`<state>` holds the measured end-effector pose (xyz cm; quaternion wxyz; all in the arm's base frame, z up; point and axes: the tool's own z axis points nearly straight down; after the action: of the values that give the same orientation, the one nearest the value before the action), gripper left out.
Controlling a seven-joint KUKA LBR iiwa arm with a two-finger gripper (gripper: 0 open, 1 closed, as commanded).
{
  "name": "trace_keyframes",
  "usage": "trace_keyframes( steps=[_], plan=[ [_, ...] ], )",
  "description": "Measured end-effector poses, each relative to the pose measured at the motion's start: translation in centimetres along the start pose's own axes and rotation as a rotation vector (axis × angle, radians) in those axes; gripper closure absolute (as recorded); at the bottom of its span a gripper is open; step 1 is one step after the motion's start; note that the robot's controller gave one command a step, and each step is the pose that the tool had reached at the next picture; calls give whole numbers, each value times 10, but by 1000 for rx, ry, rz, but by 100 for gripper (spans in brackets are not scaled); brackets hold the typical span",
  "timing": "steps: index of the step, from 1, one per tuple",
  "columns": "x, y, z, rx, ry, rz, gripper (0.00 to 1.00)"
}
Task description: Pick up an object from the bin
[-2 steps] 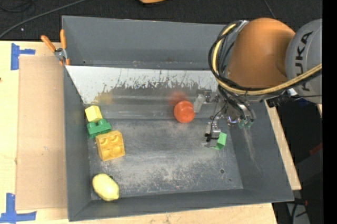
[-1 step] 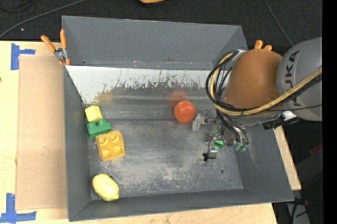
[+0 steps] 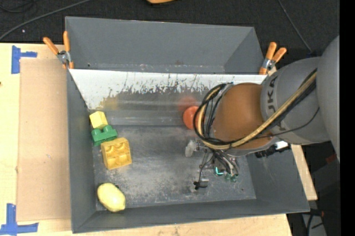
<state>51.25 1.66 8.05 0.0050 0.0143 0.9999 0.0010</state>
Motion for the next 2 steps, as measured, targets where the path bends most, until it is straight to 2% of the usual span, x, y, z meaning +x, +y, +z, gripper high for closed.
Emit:
trace_keyframes(
  steps=[1,2],
  plan=[
    [7,6,8,-1,9,-4,0],
    [5,33,-54,-1,13,32,0]
  ],
)
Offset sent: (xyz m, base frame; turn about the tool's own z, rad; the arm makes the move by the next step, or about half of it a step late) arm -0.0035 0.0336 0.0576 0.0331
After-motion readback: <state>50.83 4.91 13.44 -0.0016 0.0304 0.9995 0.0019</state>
